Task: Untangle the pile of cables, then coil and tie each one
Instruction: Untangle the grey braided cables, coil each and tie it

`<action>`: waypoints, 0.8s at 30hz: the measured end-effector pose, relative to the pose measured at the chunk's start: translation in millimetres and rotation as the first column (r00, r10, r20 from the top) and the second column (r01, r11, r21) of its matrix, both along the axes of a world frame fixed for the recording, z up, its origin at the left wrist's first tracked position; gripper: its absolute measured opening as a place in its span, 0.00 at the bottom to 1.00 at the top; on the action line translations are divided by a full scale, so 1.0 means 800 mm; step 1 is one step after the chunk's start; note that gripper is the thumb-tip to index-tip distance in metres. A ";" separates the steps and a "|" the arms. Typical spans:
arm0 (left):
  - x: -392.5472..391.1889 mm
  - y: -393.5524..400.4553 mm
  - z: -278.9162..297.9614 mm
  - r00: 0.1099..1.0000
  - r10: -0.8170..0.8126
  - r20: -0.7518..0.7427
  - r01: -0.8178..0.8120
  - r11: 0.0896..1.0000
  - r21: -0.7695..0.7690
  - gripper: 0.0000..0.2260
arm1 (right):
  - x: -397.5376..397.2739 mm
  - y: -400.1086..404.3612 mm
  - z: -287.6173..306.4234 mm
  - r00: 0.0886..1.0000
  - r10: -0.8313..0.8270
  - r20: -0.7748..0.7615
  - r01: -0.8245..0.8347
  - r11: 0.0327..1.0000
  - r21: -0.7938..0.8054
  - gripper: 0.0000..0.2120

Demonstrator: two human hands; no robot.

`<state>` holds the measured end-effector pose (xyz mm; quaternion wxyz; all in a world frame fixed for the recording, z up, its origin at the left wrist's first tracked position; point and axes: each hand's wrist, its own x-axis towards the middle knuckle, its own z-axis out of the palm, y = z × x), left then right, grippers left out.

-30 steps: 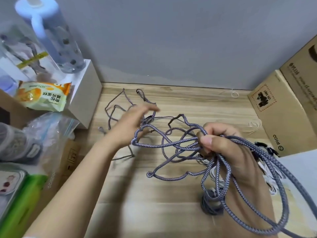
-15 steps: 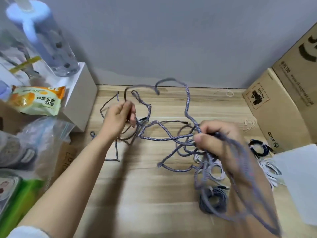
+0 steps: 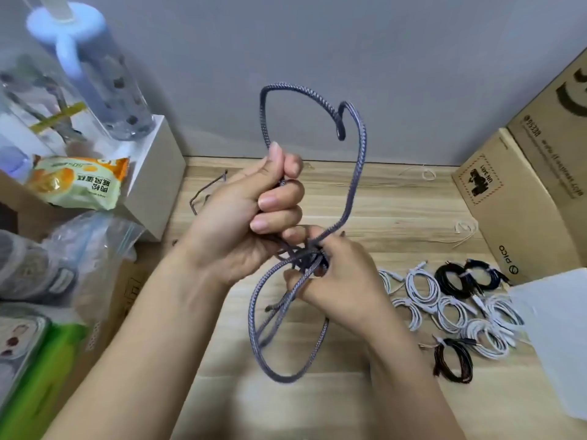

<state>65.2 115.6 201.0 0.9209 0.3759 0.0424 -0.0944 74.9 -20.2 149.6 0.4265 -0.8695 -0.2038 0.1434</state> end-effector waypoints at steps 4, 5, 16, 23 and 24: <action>-0.007 -0.002 -0.008 1.000 -0.013 0.013 0.016 0.980 -0.198 0.11 | -0.017 0.001 0.004 0.997 0.073 -0.038 -0.070 0.994 0.086 0.04; -0.011 -0.001 -0.010 0.999 0.018 0.037 -0.011 0.983 -0.183 0.10 | -0.021 -0.002 0.005 0.993 0.086 -0.084 -0.073 0.987 0.142 0.08; -0.113 0.009 -0.141 0.985 -0.158 -0.062 0.161 0.751 0.640 0.30 | -0.022 -0.048 0.002 0.925 -0.091 -0.369 0.254 0.869 0.424 0.19; -0.138 0.009 -0.171 0.928 -0.315 -0.197 0.371 0.754 0.542 0.26 | -0.021 -0.046 -0.029 0.861 -0.249 -0.443 0.469 0.724 0.506 0.16; -0.139 0.011 -0.175 0.923 -0.322 -0.210 0.383 0.726 0.571 0.18 | -0.021 -0.046 -0.030 0.847 -0.277 -0.453 0.503 0.693 0.517 0.15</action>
